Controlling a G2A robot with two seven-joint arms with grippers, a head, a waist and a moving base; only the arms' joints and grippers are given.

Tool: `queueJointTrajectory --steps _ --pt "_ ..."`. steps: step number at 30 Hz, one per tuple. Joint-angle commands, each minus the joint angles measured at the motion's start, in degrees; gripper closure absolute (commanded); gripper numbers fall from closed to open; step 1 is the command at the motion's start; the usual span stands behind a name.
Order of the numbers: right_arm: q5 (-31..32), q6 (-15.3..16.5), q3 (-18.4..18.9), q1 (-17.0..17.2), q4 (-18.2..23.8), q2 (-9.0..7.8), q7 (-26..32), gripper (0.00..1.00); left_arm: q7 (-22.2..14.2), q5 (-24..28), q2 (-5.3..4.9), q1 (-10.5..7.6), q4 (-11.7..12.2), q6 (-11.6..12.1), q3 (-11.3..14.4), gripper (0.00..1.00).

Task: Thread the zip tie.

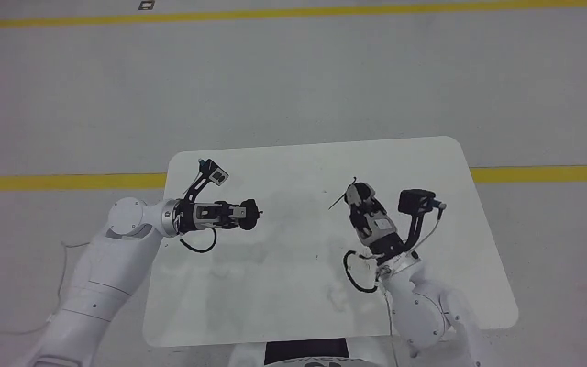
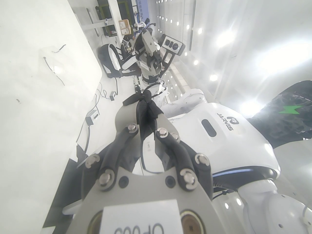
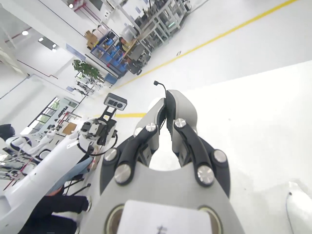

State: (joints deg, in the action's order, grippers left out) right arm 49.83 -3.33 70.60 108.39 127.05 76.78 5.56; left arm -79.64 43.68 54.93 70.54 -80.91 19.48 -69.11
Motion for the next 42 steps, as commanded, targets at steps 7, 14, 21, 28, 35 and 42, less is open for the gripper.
queueJointTrajectory --steps 7,14,21,28,35,42 --pt "9.8 -0.6 -8.6 0.2 -4.8 0.69 -15.5 1.0 0.0 0.0 0.0 0.0 0.0 0.0 0.0 1.0" --pt "13.6 1.2 -10.0 -0.2 -6.2 0.59 -16.6 1.0 0.0 0.0 0.0 0.0 0.0 0.0 0.0 1.0" --pt "13.6 1.2 -10.0 -0.2 -6.2 0.59 -16.6 1.0 0.0 0.0 0.0 0.0 0.0 0.0 0.0 1.0" --pt "25.1 -6.8 -14.4 -0.8 -6.5 1.05 -21.1 1.0 0.0 0.0 0.0 0.0 0.0 0.0 0.0 1.0" --pt "27.4 -12.1 -18.7 -3.8 -8.3 2.02 -19.9 1.0 0.0 0.0 0.0 0.0 0.0 0.0 0.0 1.0" --pt "26.8 -16.0 -22.8 -9.0 -11.4 2.54 -20.9 1.0 0.0 0.0 0.0 0.0 0.0 0.0 0.0 1.0"
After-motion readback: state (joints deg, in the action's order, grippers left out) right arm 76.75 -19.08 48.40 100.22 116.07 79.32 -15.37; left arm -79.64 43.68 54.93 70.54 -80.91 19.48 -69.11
